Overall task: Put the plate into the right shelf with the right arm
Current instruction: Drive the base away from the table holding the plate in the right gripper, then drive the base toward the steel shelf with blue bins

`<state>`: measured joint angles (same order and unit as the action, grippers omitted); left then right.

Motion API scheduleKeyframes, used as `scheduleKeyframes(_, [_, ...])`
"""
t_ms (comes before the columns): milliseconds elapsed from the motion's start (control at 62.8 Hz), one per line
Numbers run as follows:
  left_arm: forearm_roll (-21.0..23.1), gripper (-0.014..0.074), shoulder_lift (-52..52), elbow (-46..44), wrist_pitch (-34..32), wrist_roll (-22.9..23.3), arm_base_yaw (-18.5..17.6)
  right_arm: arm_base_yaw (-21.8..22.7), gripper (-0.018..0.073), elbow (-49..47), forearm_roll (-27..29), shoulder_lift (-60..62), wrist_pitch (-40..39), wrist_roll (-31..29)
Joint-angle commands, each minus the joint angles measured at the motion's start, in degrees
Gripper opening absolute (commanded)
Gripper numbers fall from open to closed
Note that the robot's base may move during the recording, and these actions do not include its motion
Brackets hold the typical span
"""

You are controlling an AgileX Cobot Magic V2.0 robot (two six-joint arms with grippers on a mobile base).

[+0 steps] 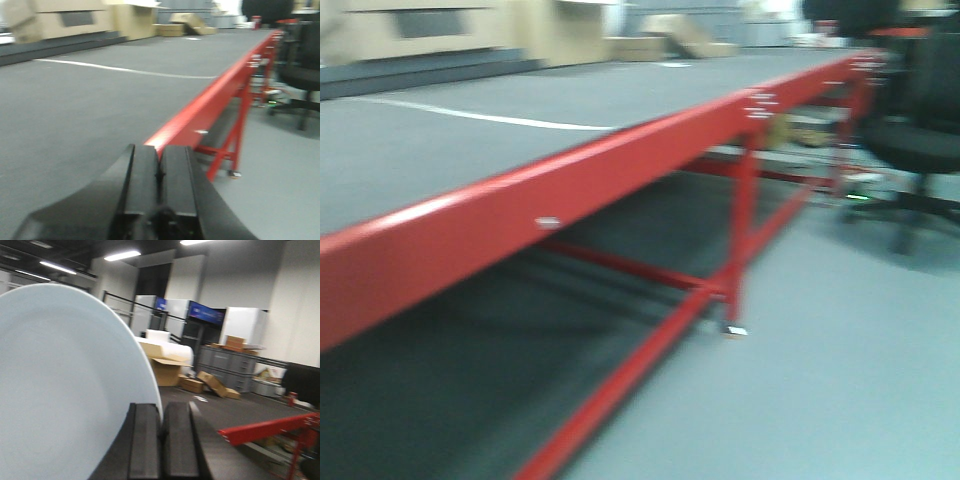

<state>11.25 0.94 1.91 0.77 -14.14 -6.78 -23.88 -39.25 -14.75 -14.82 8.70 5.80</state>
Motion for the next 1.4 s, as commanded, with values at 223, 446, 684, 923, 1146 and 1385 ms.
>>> scheduleKeyframes(223, [0.1, -0.0047, 0.7, 0.3, -5.1, 0.1, -0.4, 0.1, 0.0054, -1.6, -0.8, -0.8, -4.9, -0.3])
scheduleKeyframes(446, [0.1, -0.0047, 0.7, 0.3, -5.1, 0.1, -0.4, 0.1, 0.0054, -1.6, -0.8, -0.8, -4.9, -0.3])
scheduleKeyframes(684, [0.1, -0.0047, 0.7, 0.3, -5.1, 0.1, -0.4, 0.1, 0.0054, -1.6, -0.8, -0.8, -5.0, -0.3])
scheduleKeyframes(923, [0.1, -0.0047, 0.7, 0.3, -5.1, 0.1, -0.4, 0.1, 0.0054, -1.6, -0.8, -0.8, -5.1, -0.3])
scheduleKeyframes(1146, [0.1, -0.0047, 0.7, 0.3, -5.1, 0.1, -0.4, 0.1, 0.0054, -1.6, -0.8, -0.8, -5.2, -0.3])
scheduleKeyframes(1385, [0.1, -0.0047, 0.7, 0.3, -5.1, 0.1, -0.4, 0.1, 0.0054, -1.6, -0.8, -0.8, -5.3, -0.3])
